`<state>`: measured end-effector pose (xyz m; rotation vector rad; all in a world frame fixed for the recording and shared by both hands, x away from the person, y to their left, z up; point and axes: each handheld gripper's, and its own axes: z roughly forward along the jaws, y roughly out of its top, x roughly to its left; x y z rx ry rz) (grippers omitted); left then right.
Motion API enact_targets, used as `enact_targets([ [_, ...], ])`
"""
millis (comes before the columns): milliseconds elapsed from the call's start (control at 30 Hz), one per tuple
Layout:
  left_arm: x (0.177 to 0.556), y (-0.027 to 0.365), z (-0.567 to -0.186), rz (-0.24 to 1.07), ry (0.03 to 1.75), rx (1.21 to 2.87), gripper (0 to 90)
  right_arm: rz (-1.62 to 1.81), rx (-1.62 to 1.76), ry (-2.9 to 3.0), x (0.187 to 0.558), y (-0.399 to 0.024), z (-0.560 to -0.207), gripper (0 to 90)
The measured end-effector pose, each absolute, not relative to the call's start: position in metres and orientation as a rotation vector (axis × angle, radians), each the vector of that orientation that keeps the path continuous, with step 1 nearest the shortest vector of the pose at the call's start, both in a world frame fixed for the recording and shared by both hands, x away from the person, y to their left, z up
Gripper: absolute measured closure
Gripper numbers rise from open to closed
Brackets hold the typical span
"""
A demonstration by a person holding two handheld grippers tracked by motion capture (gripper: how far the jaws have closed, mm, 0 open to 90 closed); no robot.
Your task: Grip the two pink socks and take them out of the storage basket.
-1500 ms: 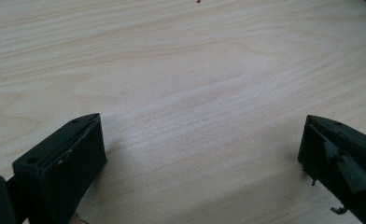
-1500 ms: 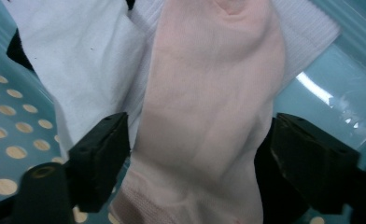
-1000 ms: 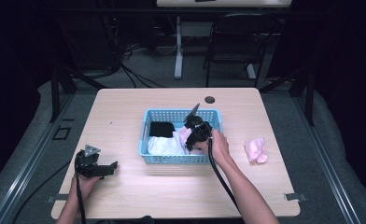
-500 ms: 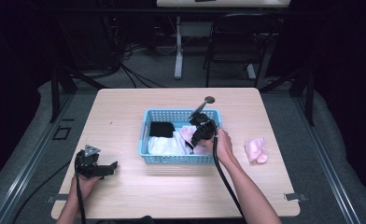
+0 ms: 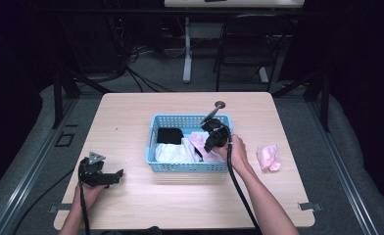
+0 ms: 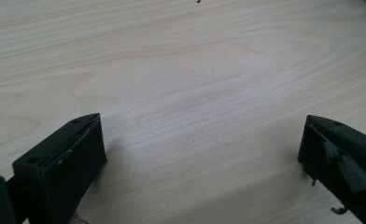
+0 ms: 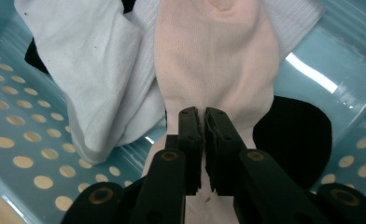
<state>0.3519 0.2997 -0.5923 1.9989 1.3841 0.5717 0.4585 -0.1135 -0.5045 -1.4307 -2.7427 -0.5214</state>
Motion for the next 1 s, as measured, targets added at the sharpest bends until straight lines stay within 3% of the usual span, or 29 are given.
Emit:
enact_targets([
  [367,0.352,0.3,-0.593,0.576,1.384,1.994,0.7,-0.521,-1.399,-2.773,0.458,-0.115,-0.503,88.7],
  [1000,0.352,0.3,-0.593,0.576,1.384,1.996,0.7,-0.749,-1.407,-2.821,0.443,-0.136,-0.447,88.9],
])
